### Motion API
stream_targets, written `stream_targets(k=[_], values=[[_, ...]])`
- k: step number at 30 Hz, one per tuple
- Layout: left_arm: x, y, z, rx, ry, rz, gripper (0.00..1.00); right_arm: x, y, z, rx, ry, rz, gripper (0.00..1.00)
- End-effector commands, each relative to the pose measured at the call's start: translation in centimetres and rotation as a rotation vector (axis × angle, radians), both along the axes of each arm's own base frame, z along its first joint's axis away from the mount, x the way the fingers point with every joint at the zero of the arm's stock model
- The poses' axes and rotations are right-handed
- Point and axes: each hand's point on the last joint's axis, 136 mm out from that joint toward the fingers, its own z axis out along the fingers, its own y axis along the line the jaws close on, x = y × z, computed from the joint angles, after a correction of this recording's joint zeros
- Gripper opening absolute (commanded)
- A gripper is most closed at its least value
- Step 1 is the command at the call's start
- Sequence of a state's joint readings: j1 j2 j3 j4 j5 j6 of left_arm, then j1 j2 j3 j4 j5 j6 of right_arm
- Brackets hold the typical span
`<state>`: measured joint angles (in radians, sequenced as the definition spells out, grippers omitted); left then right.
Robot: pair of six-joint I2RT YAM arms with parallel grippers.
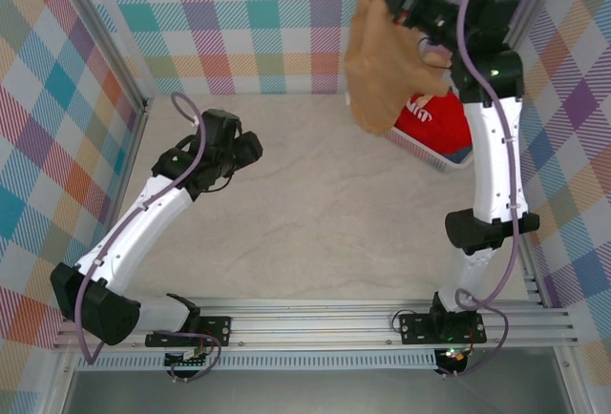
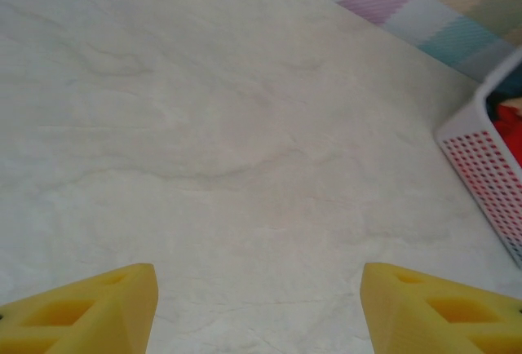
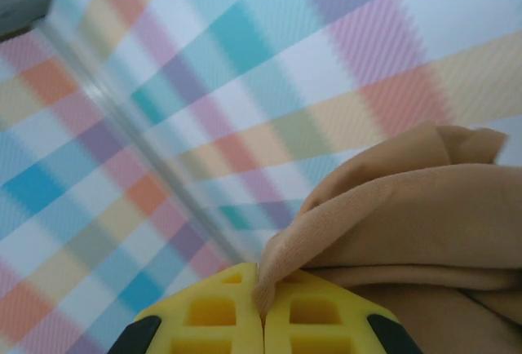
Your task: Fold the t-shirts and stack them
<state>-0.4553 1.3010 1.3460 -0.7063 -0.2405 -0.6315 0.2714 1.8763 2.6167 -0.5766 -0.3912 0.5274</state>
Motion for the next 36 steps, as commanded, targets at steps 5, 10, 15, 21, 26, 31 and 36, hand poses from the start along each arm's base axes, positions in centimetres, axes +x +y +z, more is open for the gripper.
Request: stream_targets(k=[5, 10, 15, 21, 26, 31, 36], values=[[-4.0, 7.5, 3.0, 0.062, -0.091, 0.268, 0.68, -6.0, 12.8, -15.9, -0.155, 0.246, 0.343, 0.0], [-6.0, 7.7, -0.2, 0.022, -0.001, 0.258, 0.67, -11.9, 15.3, -33.0, -0.263, 0.543, 0.465, 0.0], [-7.1, 5.2, -4.6, -0.078, 0.127, 0.17, 0.68, -16.5, 9.6, -44.8, -0.406, 0.79, 0.328, 0.0], [-7.4, 2.3, -11.5, -0.178, 0.35, 0.133, 0.74, -18.6, 3.9, -49.5, -0.509, 0.915, 0.212, 0.0], [-7.8, 3.3, -16.8, -0.102, 0.561, 0.213, 0.76, -17.9, 1.5, -49.1, -0.514, 0.934, 0.13, 0.0], [-8.0, 3.3, -20.9, -0.043, 0.698, 0.211, 0.76, -17.4, 1.3, -48.6, -0.486, 0.96, 0.111, 0.0], [-6.8, 1.9, -23.8, -0.117, 0.689, 0.219, 0.73, -16.7, 1.3, -48.6, -0.476, 0.965, 0.1, 0.0]])
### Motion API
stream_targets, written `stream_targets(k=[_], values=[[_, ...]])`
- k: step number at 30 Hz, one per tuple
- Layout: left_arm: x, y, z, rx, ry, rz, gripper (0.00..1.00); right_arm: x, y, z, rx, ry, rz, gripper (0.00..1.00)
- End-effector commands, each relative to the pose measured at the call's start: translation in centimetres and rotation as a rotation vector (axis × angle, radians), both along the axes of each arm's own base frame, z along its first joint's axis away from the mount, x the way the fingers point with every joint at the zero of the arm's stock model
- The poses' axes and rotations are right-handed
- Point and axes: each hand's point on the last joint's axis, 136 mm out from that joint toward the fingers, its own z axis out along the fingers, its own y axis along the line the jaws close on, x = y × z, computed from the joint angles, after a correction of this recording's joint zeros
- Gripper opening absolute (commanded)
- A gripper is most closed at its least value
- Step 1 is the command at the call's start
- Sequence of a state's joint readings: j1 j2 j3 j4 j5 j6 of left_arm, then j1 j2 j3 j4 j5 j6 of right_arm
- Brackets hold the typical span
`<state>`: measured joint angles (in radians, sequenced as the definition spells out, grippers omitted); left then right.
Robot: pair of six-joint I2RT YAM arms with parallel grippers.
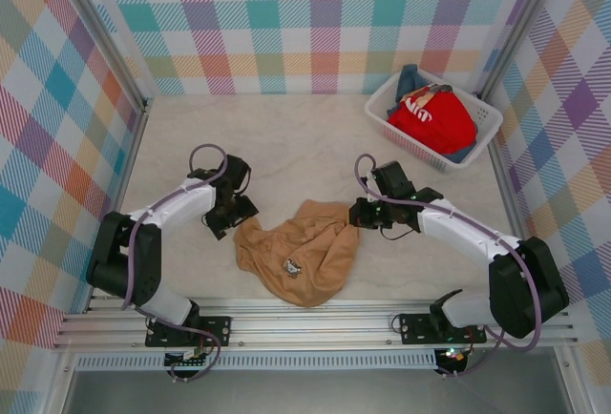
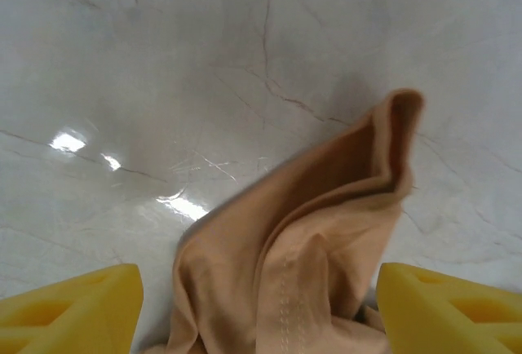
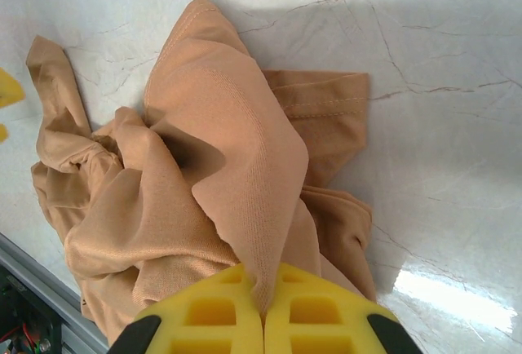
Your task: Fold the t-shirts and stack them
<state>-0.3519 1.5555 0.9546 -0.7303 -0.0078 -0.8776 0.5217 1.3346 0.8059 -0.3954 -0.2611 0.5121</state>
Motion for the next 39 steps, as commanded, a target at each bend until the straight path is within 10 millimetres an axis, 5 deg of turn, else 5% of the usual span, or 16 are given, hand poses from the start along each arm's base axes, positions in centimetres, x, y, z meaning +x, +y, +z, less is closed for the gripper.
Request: stream_targets(k=[1, 9, 12, 13, 14, 19, 22, 24, 27, 29, 31, 33, 35, 37, 39], values=[[1.5, -0.9, -0.8, -0.061, -0.051, 0.042, 0.71, 0.9, 0.1, 0.7, 0.006, -0.005, -0.014, 0.0], [5.5, -2.4, -2.4, -0.032, -0.042, -0.001, 0.55, 2.6, 0.7, 1.4, 0.035, -0.012, -0.005, 0.0], [6.2, -3.0, -2.8, -0.048, -0.045, -0.022, 0.11, 3.7, 0.7, 2.0, 0.047, -0.025, -0.019, 0.0], [6.8, -2.9, -2.3, -0.039, -0.061, -0.026, 0.0, 4.2, 0.7, 2.3, 0.055, -0.03, -0.024, 0.0], [7.6, -2.5, -1.1, -0.024, -0.091, -0.023, 0.0, 4.9, 0.8, 2.7, 0.064, -0.04, -0.029, 0.0], [15.0, -1.3, 10.3, -0.017, -0.352, 0.001, 0.0, 9.8, 1.3, 7.6, 0.119, -0.141, -0.044, 0.0], [18.7, -0.4, 18.4, -0.045, -0.507, 0.027, 0.0, 13.8, 1.6, 12.6, 0.159, -0.249, -0.057, 0.0], [20.6, 0.2, 24.7, -0.069, -0.642, 0.043, 0.0, 16.6, 1.5, 17.7, 0.2, -0.37, -0.071, 0.0], [21.1, 0.9, 34.2, -0.103, -0.862, 0.062, 0.0, 18.3, 1.2, 25.8, 0.244, -0.626, -0.07, 0.0], [19.8, 1.4, 39.7, -0.123, -1.007, 0.07, 0.0, 17.7, 0.7, 30.6, 0.277, -0.795, -0.069, 0.0], [17.6, 2.2, 43.1, -0.113, -1.109, 0.096, 0.0, 16.3, 0.3, 33.1, 0.304, -0.889, -0.058, 0.03], [14.6, 3.3, 43.0, -0.071, -1.13, 0.123, 0.0, 14.5, 0.0, 32.2, 0.308, -0.858, -0.048, 0.2], [11.9, 3.9, 39.5, -0.048, -1.09, 0.129, 0.0, 12.4, 0.0, 28.3, 0.303, -0.767, -0.042, 0.38], [9.1, 4.3, 32.9, -0.044, -0.966, 0.136, 0.0, 10.0, -0.7, 22.5, 0.282, -0.626, -0.076, 0.46], [5.6, 4.4, 23.7, -0.05, -0.762, 0.135, 0.0, 7.4, -2.3, 16.1, 0.244, -0.473, -0.158, 0.5]])
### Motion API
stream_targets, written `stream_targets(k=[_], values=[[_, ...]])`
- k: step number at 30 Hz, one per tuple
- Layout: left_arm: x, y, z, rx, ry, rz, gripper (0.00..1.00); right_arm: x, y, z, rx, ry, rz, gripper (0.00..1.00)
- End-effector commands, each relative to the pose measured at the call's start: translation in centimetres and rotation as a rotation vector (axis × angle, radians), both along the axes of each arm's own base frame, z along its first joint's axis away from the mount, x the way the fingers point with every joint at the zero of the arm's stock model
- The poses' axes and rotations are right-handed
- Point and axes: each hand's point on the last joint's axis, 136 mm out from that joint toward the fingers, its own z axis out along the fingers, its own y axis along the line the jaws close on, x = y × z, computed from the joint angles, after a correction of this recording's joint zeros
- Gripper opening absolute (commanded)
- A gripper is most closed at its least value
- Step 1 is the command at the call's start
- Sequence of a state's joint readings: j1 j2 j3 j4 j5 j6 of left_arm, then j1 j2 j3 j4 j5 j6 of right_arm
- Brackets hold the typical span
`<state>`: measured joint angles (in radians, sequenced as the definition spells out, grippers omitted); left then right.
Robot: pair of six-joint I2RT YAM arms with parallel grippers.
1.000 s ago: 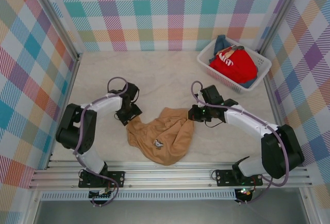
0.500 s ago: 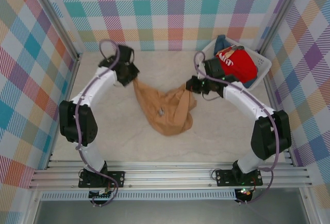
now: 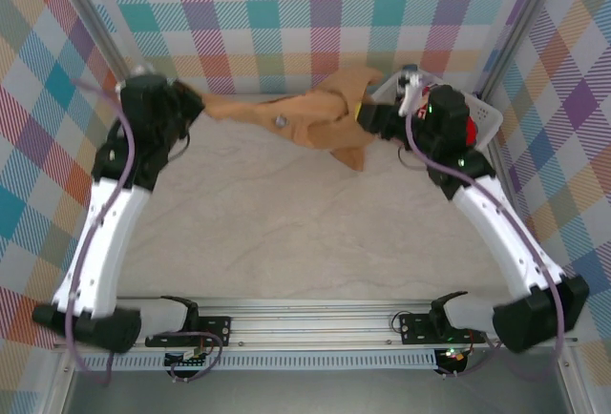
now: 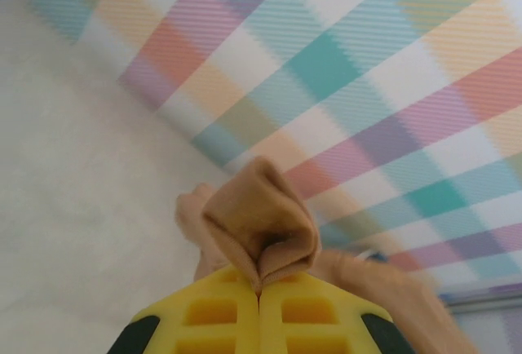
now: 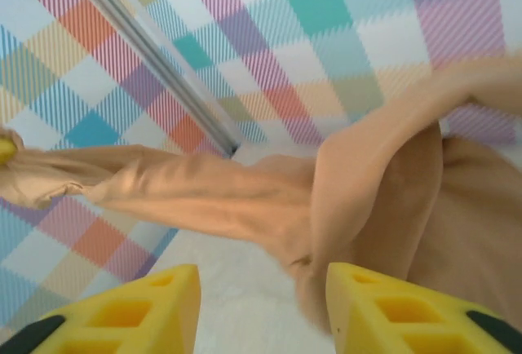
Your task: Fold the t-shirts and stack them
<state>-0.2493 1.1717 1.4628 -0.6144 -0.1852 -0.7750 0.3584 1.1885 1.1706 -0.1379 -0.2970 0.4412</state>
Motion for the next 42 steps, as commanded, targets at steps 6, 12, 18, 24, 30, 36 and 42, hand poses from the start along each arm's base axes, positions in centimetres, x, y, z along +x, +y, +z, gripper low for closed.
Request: stream_targets(k=[6, 12, 18, 24, 30, 36, 42], values=[[-9.9, 0.6, -26.9, 0.038, 0.617, -0.027, 0.0, -4.9, -4.2, -18.7, -0.032, 0.57, -0.255, 0.52], [-10.4, 0.6, -29.3, 0.045, 0.687, -0.023, 0.0, -3.3, -2.0, -22.0, -0.062, 0.819, -0.304, 0.5], [-10.2, 1.0, -28.5, 0.067, 0.681, -0.005, 0.0, 0.0, 4.1, -23.3, -0.098, 0.884, -0.319, 0.5], [-10.4, 1.3, -28.1, 0.076, 0.677, 0.002, 0.0, 5.6, 10.4, -23.7, -0.271, 0.73, -0.18, 0.48], [-10.4, 0.4, -27.8, 0.034, 0.669, -0.035, 0.0, 6.4, 15.3, -26.6, -0.487, 0.598, 0.039, 0.51], [-11.3, 0.3, -27.6, 0.037, 0.674, -0.056, 0.0, 6.1, 15.6, -31.0, -0.646, 0.652, 0.019, 0.58], [-12.1, 0.5, -27.8, 0.053, 0.691, -0.069, 0.0, 4.8, 10.8, -34.1, -0.619, 0.808, -0.112, 0.48]])
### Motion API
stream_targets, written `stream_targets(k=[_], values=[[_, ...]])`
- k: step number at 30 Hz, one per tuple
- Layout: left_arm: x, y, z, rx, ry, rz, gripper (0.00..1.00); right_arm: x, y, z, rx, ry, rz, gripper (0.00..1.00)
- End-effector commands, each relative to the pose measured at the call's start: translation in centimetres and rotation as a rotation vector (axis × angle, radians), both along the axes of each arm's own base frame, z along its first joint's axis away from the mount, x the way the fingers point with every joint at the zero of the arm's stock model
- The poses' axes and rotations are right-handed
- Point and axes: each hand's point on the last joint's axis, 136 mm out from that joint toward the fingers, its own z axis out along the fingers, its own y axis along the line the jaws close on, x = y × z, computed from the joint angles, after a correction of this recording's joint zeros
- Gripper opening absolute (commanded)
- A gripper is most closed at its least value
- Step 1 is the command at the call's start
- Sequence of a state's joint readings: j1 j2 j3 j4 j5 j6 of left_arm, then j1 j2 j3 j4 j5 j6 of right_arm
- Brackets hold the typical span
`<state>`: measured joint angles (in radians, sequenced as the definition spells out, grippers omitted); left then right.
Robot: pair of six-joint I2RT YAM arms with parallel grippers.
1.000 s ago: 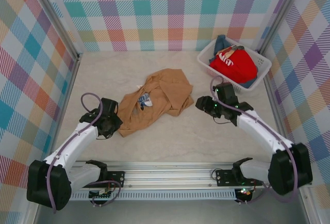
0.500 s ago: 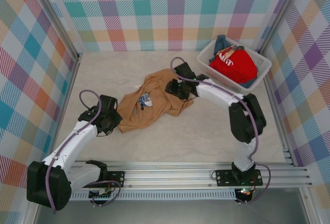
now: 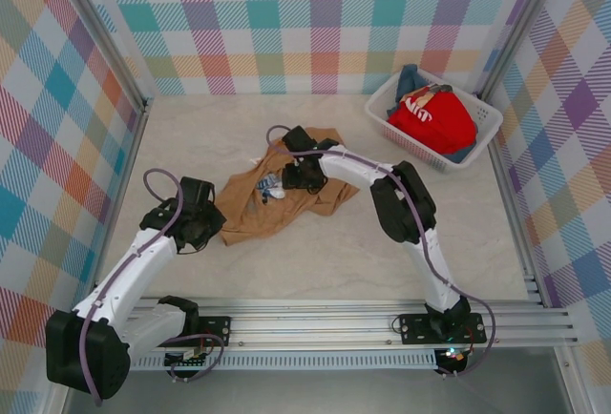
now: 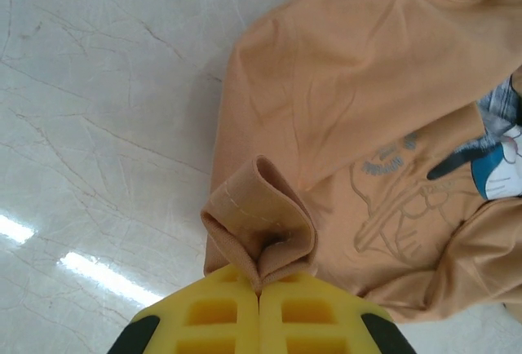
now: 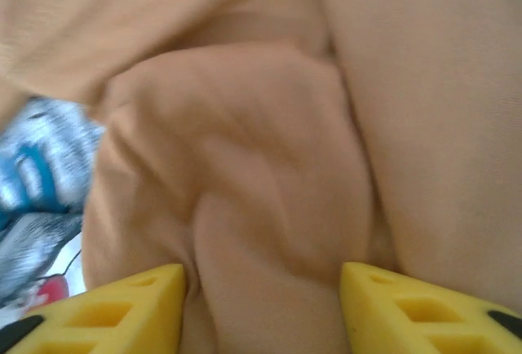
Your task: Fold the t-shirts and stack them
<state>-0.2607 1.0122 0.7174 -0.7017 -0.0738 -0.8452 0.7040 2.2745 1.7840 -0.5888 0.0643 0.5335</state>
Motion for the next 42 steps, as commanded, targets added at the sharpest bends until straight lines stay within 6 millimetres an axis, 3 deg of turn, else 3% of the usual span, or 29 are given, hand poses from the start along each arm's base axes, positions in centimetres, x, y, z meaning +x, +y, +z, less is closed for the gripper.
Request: stream_targets(k=[1, 9, 11, 15, 18, 24, 31, 34, 42], values=[[-0.9, -0.1, 0.3, 0.004, 0.017, -0.024, 0.0, -1.2, -4.7, -0.7, -0.015, 0.064, -0.107, 0.46], [-1.8, -0.8, -0.9, -0.061, 0.028, -0.009, 0.0, -5.2, -9.2, 0.4, 0.065, 0.034, 0.051, 0.39], [-1.6, -1.6, -1.1, -0.096, 0.019, -0.032, 0.0, -5.5, -9.5, 1.6, 0.058, -0.011, 0.1, 0.42], [-1.4, -3.7, -1.7, -0.164, 0.021, -0.099, 0.0, -3.8, -9.2, 6.2, 0.046, -0.147, 0.083, 0.49], [-1.8, -4.5, -2.8, -0.168, 0.057, -0.124, 0.0, -2.3, -8.2, 7.6, -0.009, -0.189, 0.058, 0.51], [-1.9, -4.8, -2.9, -0.175, 0.048, -0.116, 0.0, -1.1, -6.0, 3.9, -0.121, -0.099, 0.036, 0.55], [-2.3, -4.7, -2.8, -0.167, 0.055, -0.126, 0.0, -0.5, -3.4, 2.4, -0.145, -0.089, 0.042, 0.59], [-2.5, -4.6, -2.9, -0.169, 0.059, -0.126, 0.0, -0.3, -3.9, 1.9, -0.184, -0.076, 0.018, 0.56], [-2.5, -4.6, -2.5, -0.172, 0.049, -0.127, 0.0, 0.3, -5.0, 1.6, -0.242, -0.076, -0.019, 0.35]])
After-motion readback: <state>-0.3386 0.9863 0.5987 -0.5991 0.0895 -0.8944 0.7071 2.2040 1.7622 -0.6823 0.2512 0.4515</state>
